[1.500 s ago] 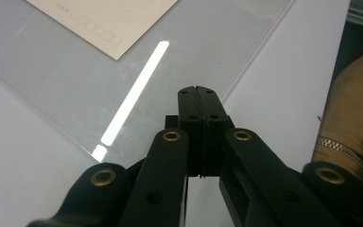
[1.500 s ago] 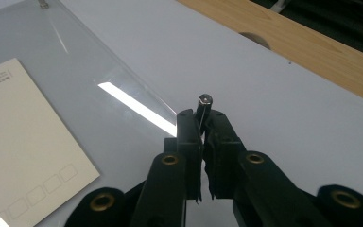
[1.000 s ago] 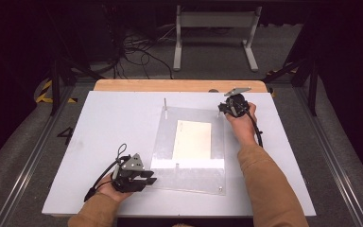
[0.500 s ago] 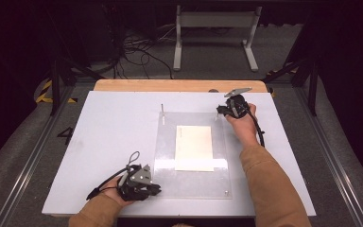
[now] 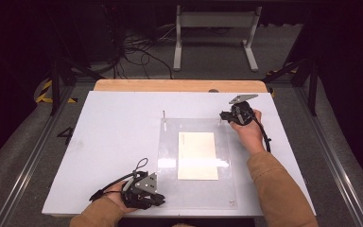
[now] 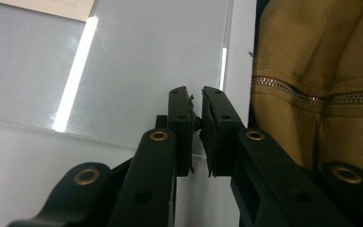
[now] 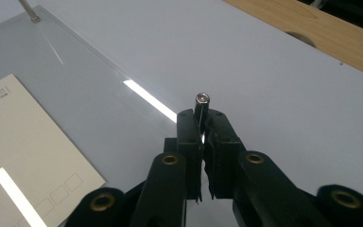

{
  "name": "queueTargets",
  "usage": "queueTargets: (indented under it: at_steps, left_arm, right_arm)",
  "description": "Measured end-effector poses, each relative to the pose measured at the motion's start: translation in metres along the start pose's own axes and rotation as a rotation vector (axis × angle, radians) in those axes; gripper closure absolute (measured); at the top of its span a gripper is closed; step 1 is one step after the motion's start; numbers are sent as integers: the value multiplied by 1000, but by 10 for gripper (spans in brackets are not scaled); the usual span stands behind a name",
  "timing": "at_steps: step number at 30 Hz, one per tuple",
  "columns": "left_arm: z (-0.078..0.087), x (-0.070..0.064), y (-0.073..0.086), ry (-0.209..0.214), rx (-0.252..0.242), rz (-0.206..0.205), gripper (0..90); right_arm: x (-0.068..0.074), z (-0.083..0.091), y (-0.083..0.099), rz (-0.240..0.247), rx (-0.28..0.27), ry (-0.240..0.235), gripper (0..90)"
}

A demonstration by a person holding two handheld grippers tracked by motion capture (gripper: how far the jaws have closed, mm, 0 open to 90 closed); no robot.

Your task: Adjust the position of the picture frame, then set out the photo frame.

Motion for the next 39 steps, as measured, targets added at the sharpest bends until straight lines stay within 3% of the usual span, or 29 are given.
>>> queueTargets:
  at_steps: [3,4,5,9,13,16,20,22,23,24,30,39]
  left_arm:
    - [1,0,-1,21,-29,6,815]
    - [4,1,-2,29,-50,19,815]
    - [6,2,-2,26,-62,26,794]
    - [19,8,-6,19,-160,51,685]
    - [32,22,-5,-55,-261,111,593]
    - [42,35,-2,-153,-318,155,541]
    - [51,55,5,-313,-326,204,446]
    - [55,63,7,-352,-359,228,418]
    - [55,63,7,-352,-359,228,411]
    - [59,70,11,-384,-391,263,403]
    - [66,81,22,-404,-463,348,376]
    - [66,84,25,-408,-464,342,378]
  right_arm:
    - [0,0,0,4,-5,0,836]
    - [-1,0,-1,-8,-20,-1,781]
    - [-3,6,-3,-32,-49,23,717]
    - [2,20,-7,-14,-107,25,676]
    - [2,29,-9,-24,-137,10,635]
    - [-1,33,-10,-46,-164,9,591]
    - [-3,35,-8,-40,-158,13,588]
    - [-3,35,-7,-32,-150,7,610]
    - [-3,35,-7,-28,-151,9,616]
    - [-5,34,-8,-27,-159,26,605]
    - [-6,23,-8,-10,-161,38,619]
    - [2,2,-10,27,-111,28,695]
Point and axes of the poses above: each handheld gripper's, and its own axes: z roughly backward along the jaws, y roughly out of its underside, x roughly to its left, the point moved 8 cm from there along -z, roughly forward along the jaws, and after that the axes turned 5 degrees about y, right-handed, at the moved point
